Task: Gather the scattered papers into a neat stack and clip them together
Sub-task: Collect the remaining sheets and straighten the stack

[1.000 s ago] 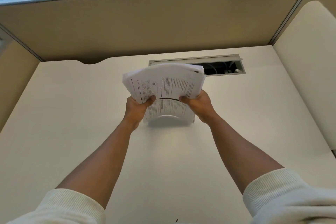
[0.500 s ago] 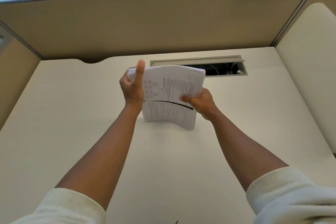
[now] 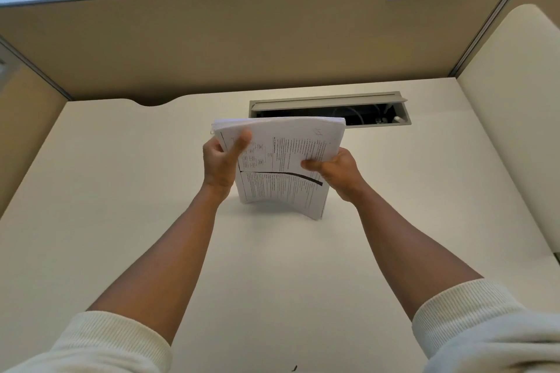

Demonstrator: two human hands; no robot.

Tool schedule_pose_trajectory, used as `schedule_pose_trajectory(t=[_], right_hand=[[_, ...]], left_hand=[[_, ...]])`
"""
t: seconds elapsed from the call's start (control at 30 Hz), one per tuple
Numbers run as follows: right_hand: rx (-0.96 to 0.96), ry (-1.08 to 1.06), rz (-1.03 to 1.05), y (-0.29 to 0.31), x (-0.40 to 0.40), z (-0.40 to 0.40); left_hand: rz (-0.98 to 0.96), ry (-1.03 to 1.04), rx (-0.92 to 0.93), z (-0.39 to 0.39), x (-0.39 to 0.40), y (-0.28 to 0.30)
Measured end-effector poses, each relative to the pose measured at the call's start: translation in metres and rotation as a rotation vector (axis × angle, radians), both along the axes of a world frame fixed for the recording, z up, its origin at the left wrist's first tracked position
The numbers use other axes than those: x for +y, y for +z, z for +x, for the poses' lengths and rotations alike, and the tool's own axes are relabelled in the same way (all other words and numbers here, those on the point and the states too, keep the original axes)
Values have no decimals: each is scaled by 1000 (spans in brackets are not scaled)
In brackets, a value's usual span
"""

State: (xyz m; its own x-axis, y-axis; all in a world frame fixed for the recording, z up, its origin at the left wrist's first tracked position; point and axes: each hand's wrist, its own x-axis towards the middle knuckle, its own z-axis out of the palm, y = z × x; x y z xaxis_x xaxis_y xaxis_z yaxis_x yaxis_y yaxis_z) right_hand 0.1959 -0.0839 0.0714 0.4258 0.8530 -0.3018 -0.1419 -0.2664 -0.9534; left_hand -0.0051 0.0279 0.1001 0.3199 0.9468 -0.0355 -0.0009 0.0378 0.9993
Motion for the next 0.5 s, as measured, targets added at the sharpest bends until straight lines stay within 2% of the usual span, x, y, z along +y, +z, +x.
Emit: schedule_pose_trajectory(t=[0.13, 0.37, 0.5], right_hand=[[-19, 8, -5, 3, 2, -2], [4, -61, 46, 16, 13, -2], [-48, -19, -5, 9, 8, -4]], left_hand=[[-72, -86, 161, -10, -5, -21], [-18, -5, 104, -1, -2, -12], [-73, -23, 117, -1, -4, -21]])
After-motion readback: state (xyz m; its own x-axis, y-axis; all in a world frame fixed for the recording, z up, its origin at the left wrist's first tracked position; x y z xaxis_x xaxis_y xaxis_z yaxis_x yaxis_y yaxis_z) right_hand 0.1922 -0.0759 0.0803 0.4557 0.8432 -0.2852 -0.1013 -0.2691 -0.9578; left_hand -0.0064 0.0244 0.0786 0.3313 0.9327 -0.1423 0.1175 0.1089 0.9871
